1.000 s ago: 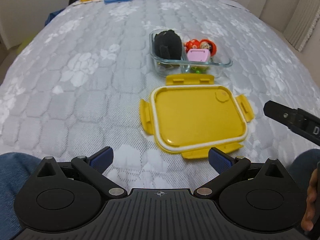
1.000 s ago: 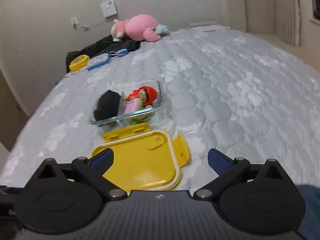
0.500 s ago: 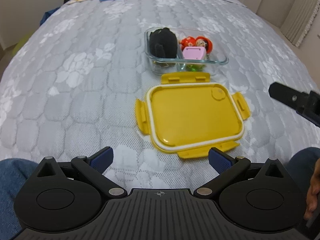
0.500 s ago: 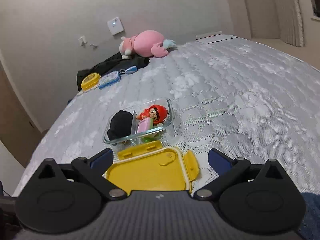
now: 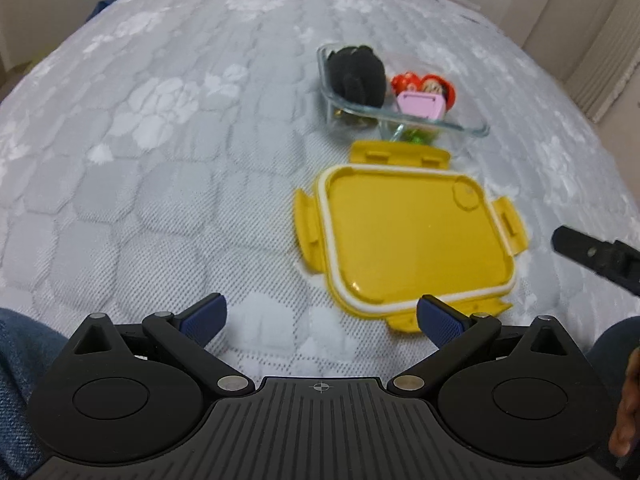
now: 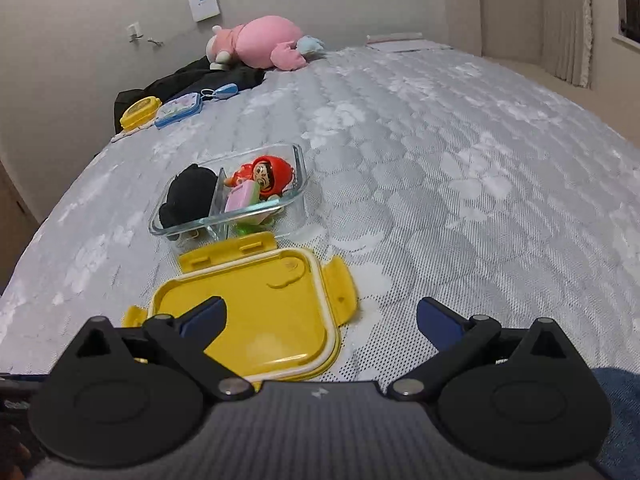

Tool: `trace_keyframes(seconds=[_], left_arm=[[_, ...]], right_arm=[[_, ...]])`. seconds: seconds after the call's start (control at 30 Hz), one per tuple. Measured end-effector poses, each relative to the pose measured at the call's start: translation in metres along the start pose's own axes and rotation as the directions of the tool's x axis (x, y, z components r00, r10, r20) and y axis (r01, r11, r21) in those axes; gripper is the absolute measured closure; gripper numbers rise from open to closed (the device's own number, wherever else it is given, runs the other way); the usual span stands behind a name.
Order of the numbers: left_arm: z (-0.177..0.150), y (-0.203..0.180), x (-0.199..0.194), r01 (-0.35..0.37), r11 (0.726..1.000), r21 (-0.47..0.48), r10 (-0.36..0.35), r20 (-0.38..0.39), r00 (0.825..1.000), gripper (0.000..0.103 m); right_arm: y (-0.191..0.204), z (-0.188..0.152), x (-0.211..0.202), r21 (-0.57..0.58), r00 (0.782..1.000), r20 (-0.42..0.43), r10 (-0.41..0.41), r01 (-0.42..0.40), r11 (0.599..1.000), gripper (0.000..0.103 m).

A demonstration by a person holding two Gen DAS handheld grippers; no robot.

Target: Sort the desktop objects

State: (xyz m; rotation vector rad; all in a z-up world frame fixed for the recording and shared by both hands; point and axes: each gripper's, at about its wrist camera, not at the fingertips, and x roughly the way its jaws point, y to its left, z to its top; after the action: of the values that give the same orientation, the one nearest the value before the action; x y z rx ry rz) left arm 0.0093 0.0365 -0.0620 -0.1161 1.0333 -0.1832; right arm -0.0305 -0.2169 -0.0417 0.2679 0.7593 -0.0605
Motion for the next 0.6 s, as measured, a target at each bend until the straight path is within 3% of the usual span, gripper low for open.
trace_keyframes(seconds=[0.13, 0.43, 0.6], left_arm=[[-0.002, -0.003, 0.006, -0.012, 1.000, 0.025, 0.012, -0.004, 1.000, 0.000], [-0.004, -0.004, 0.010, -0.018, 0.999, 0.036, 0.019, -0.016, 1.000, 0.000], [-0.004, -0.002, 0.012, -0.011, 1.000, 0.026, 0.012, -0.026, 1.000, 0.000]], right_arm=[[-0.003, -0.003, 0.003, 0.029, 0.999, -0.033, 0.028, -0.027, 0.999, 0.001], [-0.003, -0.007, 0.012, 0.056, 0.996, -0.088, 0.008, -0.003, 0.998, 0.001], [-0.007, -0.008, 0.011, 0.077, 0.999, -0.023, -0.024, 0.025, 0.997, 0.011]])
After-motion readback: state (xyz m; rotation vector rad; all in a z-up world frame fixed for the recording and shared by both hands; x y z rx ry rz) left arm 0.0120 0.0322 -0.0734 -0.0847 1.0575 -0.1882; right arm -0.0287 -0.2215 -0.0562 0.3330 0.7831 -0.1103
